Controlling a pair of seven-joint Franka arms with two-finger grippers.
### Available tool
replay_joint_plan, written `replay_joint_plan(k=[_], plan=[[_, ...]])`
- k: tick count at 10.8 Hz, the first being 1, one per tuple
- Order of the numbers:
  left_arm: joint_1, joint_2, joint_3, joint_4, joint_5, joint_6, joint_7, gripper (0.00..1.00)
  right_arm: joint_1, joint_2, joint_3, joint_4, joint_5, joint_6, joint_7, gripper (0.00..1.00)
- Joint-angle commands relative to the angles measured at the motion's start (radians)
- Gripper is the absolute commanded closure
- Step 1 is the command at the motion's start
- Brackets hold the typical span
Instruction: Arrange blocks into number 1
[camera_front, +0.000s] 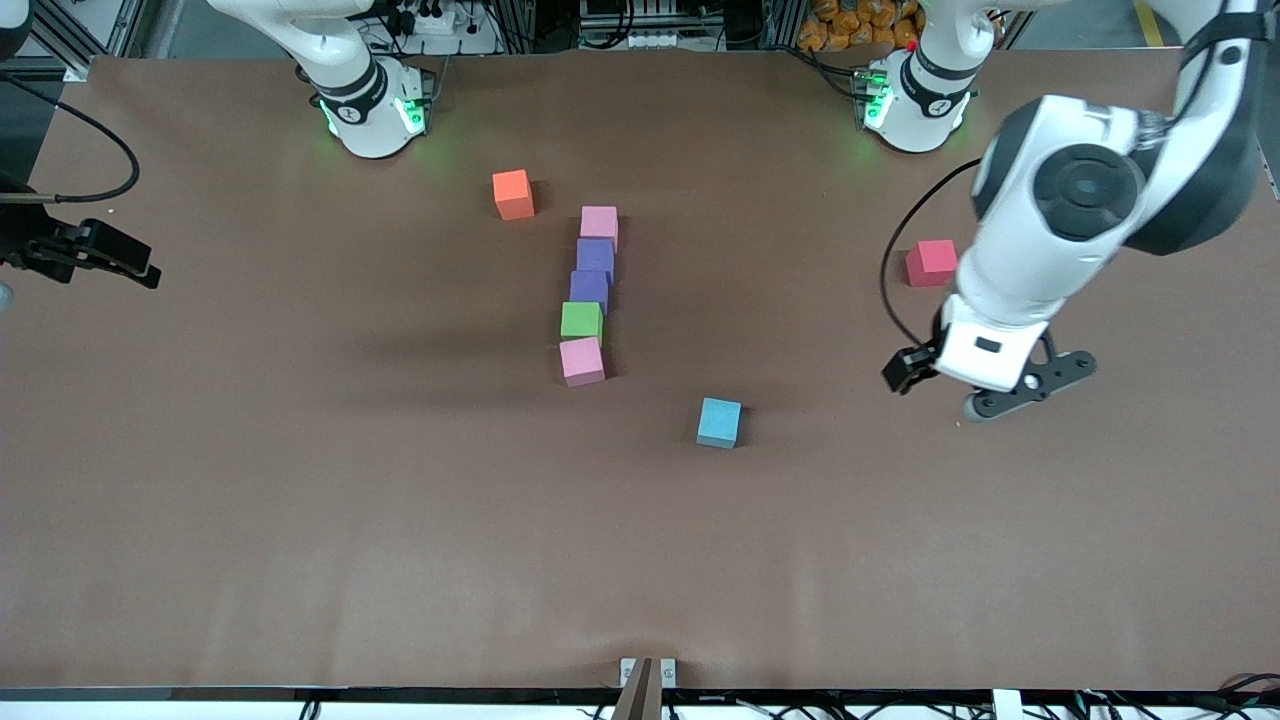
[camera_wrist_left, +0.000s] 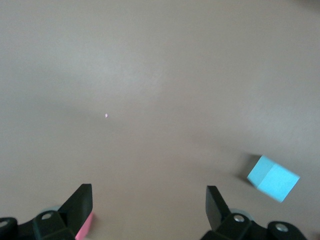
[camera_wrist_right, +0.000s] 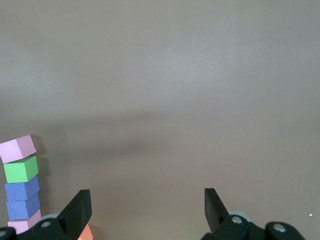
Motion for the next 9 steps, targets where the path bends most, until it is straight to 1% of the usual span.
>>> replay_joint_plan(k=[1,2,5,8,9], plan=[[0.050,-0.079,-0.006,-0.060,-0.080,-0.056,0.167,0.00,-0.020,-0.001,0.013,0.005,-0.016,-0.006,-0.010,0.00],[0.069,-0.122,-0.003,-0.103,-0.107,-0.055,0.227,0.00,-0.020,0.001,0.013,0.005,-0.016,-0.006,-0.010,0.00],[0.044,-0.234,0.095,-0.215,-0.157,-0.055,0.417,0.00,-0.020,0.001,0.012,0.005,-0.017,-0.004,-0.010,0.00],[0.049,-0.268,0.098,-0.217,-0.158,-0.061,0.446,0.00,-0.020,0.001,0.012,0.005,-0.017,-0.004,-0.010,0.00],[0.044,-0.267,0.107,-0.195,-0.161,-0.061,0.444,0.00,-0.020,0.001,0.012,0.005,-0.017,-0.004,-0.010,0.00]])
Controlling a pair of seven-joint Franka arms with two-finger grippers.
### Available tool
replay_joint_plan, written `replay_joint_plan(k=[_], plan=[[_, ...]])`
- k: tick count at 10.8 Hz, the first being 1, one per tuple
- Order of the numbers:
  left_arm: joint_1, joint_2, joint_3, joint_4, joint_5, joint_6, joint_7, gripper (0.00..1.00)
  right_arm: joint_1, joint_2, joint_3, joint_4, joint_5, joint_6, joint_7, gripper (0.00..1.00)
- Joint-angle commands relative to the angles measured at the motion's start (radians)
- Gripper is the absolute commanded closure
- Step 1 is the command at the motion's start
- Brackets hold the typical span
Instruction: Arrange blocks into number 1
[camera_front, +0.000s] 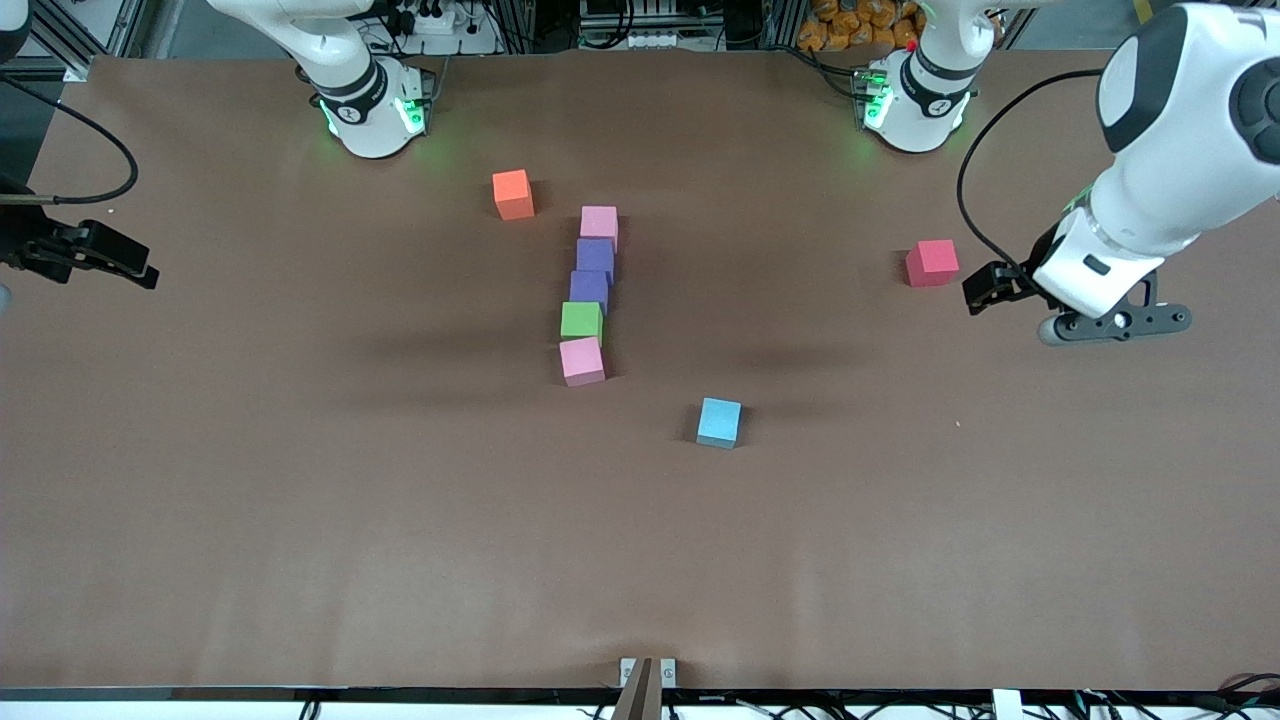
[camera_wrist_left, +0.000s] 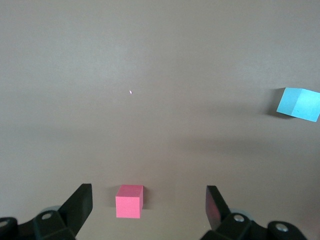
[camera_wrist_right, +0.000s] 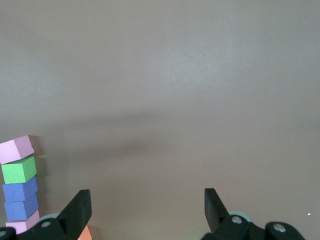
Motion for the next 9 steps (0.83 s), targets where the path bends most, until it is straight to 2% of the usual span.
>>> replay_joint_plan(k=[1,3,5,9], plan=[[-0.020,-0.027,0.046,0.044,-0.023,-0.001,0.028,0.00,-0.019,0.000,0.012,0.004,-0.012,-0.004,-0.010,0.00],[-0.057,-0.011,0.056,0.130,-0.010,-0.001,0.023,0.00,-0.019,0.002,0.012,0.006,-0.012,-0.003,-0.010,0.00],[-0.085,-0.013,0.105,0.167,-0.013,-0.026,0.032,0.00,-0.020,0.002,0.012,0.006,-0.012,-0.003,-0.010,0.00],[-0.085,-0.014,0.113,0.288,-0.010,-0.225,0.153,0.00,-0.019,0.005,0.012,0.006,-0.020,-0.003,-0.010,0.00]])
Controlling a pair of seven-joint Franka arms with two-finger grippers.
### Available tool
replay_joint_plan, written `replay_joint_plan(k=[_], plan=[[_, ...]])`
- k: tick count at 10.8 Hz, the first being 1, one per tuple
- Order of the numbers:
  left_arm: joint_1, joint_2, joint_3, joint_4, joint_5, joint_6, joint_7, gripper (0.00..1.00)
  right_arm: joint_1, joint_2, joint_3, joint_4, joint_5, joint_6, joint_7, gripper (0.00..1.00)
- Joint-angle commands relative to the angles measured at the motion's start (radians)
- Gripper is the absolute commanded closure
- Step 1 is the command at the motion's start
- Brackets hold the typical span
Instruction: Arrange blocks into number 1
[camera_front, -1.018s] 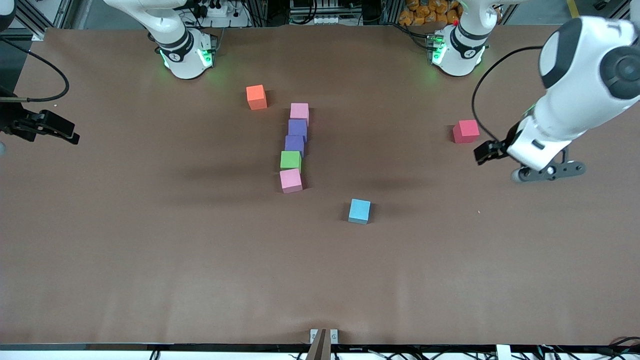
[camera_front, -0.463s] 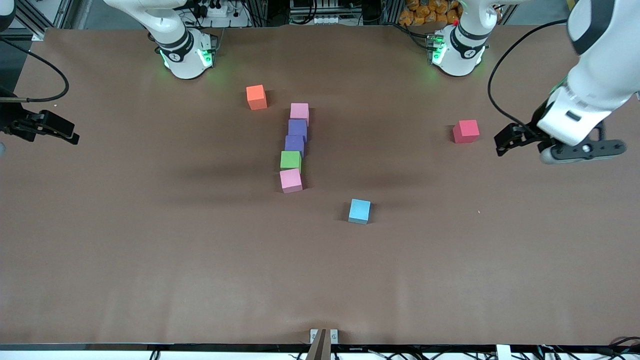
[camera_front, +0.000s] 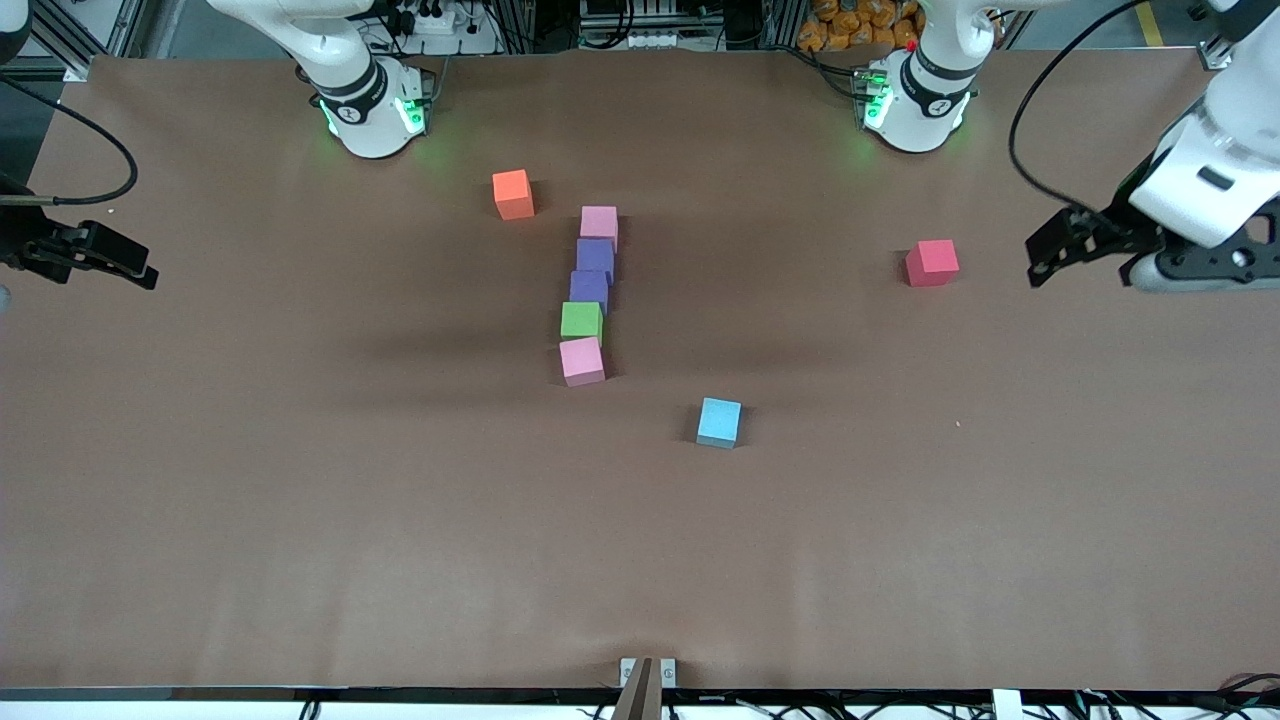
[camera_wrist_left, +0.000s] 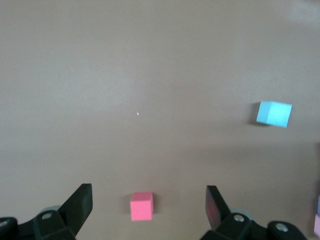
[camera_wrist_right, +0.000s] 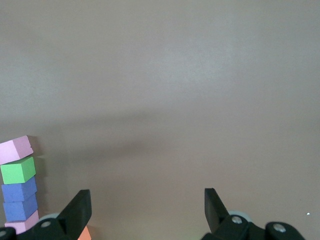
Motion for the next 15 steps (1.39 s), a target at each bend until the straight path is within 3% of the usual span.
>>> replay_joint_plan(k=[1,15], plan=[[-0.014,0.003,0.023,0.066,-0.011,-0.093,0.054,0.00,-0.016,0.003,0.013,0.006,-0.015,-0.003,-0.010,0.00],[-0.009,0.005,0.023,0.072,-0.023,-0.126,0.070,0.00,-0.013,0.003,0.013,0.007,-0.015,-0.003,-0.009,0.00]])
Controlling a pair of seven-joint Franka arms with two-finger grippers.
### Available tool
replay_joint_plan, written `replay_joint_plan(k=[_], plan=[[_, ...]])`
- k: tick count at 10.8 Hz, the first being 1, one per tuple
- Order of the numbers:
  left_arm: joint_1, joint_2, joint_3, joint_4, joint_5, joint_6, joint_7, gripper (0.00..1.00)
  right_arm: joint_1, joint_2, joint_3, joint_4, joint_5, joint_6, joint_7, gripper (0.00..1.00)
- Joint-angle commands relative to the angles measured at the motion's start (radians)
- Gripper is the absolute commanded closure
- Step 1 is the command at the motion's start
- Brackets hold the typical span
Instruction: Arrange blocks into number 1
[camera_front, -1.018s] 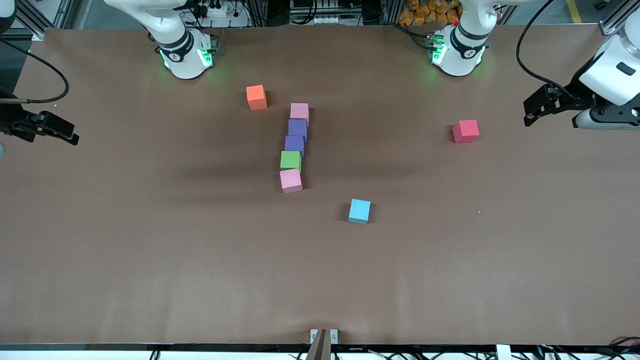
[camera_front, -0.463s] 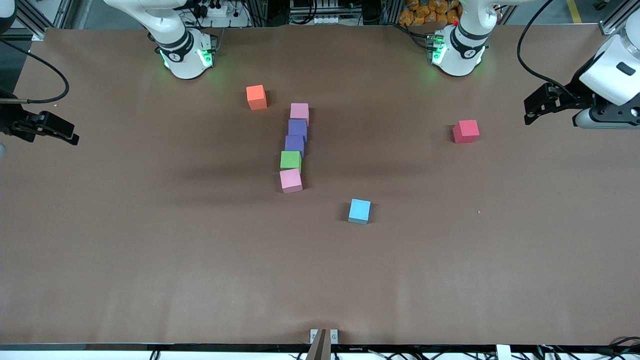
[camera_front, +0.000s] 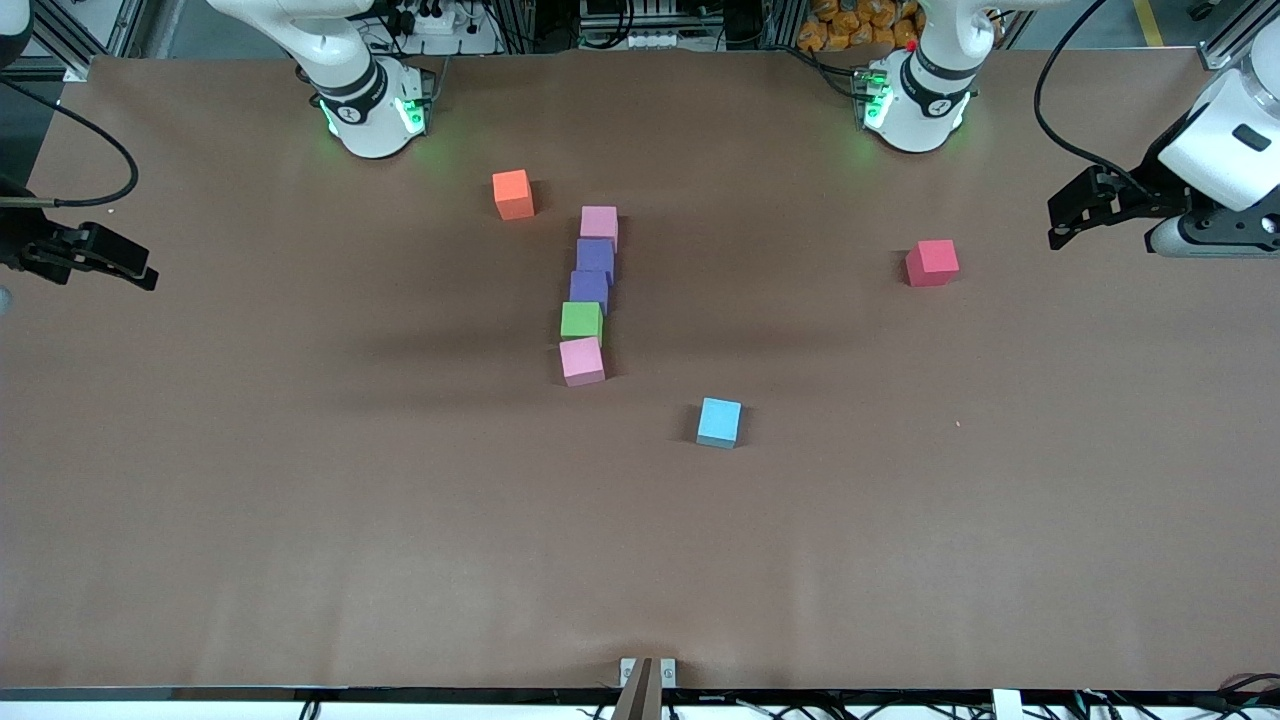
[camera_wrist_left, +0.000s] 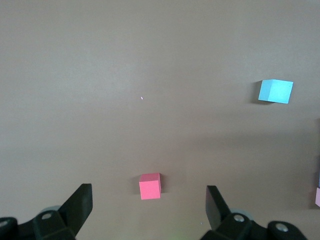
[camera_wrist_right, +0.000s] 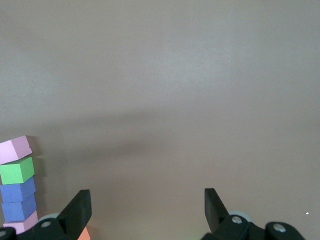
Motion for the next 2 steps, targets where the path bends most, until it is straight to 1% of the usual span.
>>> replay_joint_plan(k=[1,2], plan=[[-0.008,0.004,0.013,0.019,-0.022,-0.021,0.027,0.00,-0.013,0.001,0.012,0.007,-0.011,-0.001,-0.009,0.00],[-0.008,0.004,0.013,0.019,-0.022,-0.021,0.027,0.00,-0.015,0.001,0.012,0.007,-0.011,-0.001,-0.009,0.00]])
